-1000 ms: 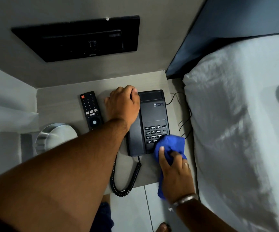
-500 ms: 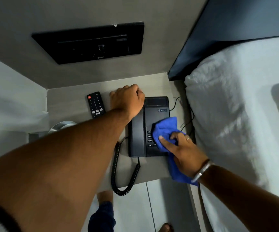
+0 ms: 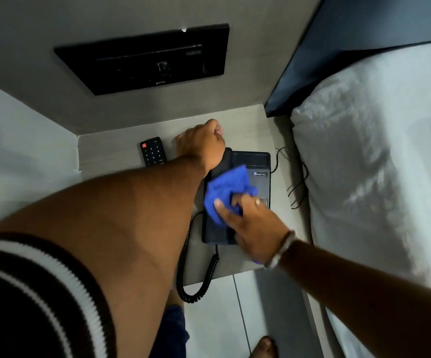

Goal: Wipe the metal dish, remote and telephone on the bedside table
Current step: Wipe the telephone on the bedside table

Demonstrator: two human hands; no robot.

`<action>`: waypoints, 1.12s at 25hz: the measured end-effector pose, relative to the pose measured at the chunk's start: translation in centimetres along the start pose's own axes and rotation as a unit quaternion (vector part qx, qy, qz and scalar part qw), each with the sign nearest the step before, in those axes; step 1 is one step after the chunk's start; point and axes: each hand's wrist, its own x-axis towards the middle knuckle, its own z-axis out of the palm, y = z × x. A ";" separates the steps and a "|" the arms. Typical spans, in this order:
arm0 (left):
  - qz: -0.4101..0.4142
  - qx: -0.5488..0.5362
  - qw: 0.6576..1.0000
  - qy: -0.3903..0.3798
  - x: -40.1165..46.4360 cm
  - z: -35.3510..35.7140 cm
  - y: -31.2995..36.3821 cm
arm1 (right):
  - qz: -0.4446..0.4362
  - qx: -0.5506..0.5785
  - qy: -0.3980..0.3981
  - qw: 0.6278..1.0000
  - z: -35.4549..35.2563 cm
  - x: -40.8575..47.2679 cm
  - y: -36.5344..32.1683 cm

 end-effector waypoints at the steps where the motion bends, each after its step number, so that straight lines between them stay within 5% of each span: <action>1: 0.009 0.010 1.000 0.009 -0.2 0.2 -0.1 | -0.044 0.003 -0.021 0.999 1.2 -2.7 -1.0; 3: 0.019 0.028 0.999 0.012 -0.6 0.4 -0.1 | -0.081 0.000 -0.077 0.994 2.4 -6.6 -2.5; 5: 0.031 0.047 0.998 0.011 -0.6 0.2 0.3 | -0.012 0.028 -0.090 0.995 2.7 -8.4 -3.3; 11: 0.039 -0.004 0.986 0.162 -7.7 -1.0 -0.7 | 0.229 0.109 0.088 0.963 -3.5 -8.0 -2.8; 13: 0.003 -0.021 0.992 0.122 -12.9 0.5 -1.6 | 0.234 0.108 0.104 0.961 -5.0 -4.1 -2.0; 18: 0.026 0.024 0.999 0.013 -15.6 4.5 -3.6 | 0.125 -0.016 -0.080 0.989 -3.3 3.6 -0.4; 22: 0.012 0.013 1.000 0.020 -15.4 4.4 -3.2 | 0.177 -0.053 -0.066 0.980 -3.4 8.7 1.6; 25: 0.027 0.042 0.998 0.024 -15.3 2.9 -3.2 | 0.236 0.034 -0.096 0.966 -5.2 11.7 2.8; 28: 0.016 0.096 0.994 0.046 -12.4 -0.6 -6.2 | 0.237 0.078 0.015 0.968 -8.5 9.3 2.4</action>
